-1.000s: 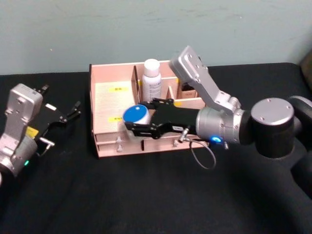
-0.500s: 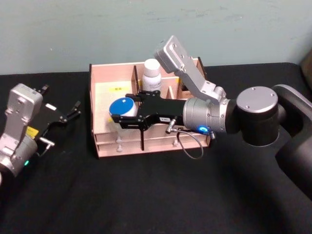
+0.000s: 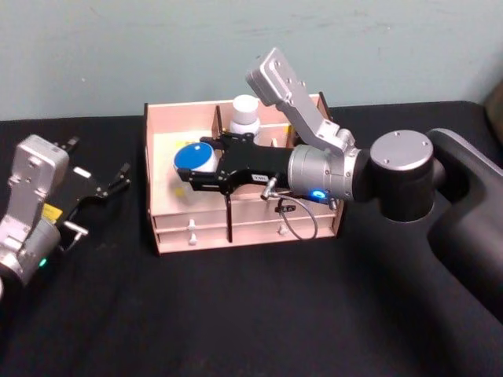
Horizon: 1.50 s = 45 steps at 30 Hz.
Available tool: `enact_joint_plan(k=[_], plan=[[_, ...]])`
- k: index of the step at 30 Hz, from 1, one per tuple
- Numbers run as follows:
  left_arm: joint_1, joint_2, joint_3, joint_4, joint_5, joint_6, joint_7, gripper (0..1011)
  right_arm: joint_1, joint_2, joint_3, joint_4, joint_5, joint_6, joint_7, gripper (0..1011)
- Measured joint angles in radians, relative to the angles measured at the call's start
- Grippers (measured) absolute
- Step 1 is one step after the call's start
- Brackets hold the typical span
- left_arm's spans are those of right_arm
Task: Pick up the facial cleanser and watermelon frost from the table and place them into the tiered storage box.
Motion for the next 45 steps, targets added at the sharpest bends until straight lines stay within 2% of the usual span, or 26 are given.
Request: enact_joint_plan(k=[10, 21, 45], plan=[[0.000, 0.000, 0.000, 0.000, 0.000, 0.000, 0.000, 1010, 0.030, -0.040, -0.002, 0.084, -0.006, -0.055, 0.011, 729], [0.000, 0.000, 0.000, 0.000, 0.000, 0.000, 0.000, 1010, 0.055, -0.078, -0.006, 0.159, -0.019, -0.088, 0.019, 729], [0.000, 0.000, 0.000, 0.000, 0.000, 0.000, 0.000, 1010, 0.069, -0.117, 0.003, 0.228, -0.042, -0.079, 0.011, 729]])
